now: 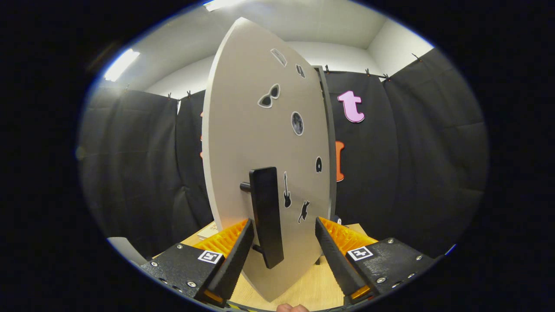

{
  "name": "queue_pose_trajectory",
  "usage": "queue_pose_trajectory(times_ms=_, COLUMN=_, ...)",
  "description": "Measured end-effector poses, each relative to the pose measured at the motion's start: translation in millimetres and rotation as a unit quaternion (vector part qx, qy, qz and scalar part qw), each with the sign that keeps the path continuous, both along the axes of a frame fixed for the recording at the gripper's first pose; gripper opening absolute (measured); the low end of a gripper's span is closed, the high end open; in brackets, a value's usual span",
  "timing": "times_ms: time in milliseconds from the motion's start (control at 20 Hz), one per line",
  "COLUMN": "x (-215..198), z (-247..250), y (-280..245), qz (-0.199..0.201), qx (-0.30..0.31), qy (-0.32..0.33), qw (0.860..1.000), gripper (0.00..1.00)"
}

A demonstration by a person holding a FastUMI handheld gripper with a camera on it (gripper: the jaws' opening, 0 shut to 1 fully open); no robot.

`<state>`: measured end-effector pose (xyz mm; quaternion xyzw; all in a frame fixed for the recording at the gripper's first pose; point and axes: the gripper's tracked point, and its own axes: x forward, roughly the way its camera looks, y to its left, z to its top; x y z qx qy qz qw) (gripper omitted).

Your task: Open the shoe cabinet door, grab the shoes and put them into the shoe cabinet, then close the shoe cabinet door.

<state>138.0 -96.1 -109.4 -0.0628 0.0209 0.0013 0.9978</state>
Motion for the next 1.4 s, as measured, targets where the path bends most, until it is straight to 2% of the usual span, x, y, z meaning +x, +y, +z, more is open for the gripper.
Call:
queue_pose_trajectory(times_ms=200, x=36, z=-3, y=44, qz=-0.026, qx=-0.019, qy=-0.018, qw=0.999, gripper=0.9)
queue_pose_trajectory(times_ms=550, x=129, z=-27, y=122, qz=-0.001, qx=-0.032, qy=0.008, qw=0.999, gripper=0.91)
queue_pose_trajectory(times_ms=700, x=154, z=-31, y=136, qz=0.006, qx=-0.009, qy=0.01, qw=1.0, gripper=0.92)
queue_pose_trajectory(times_ms=900, x=168, z=-35, y=142, qz=0.012, qx=0.01, qy=0.013, qw=1.0, gripper=0.91)
queue_pose_trajectory(times_ms=1400, x=206, z=-35, y=163, qz=-0.002, qx=-0.009, qy=0.019, qw=1.0, gripper=0.9)
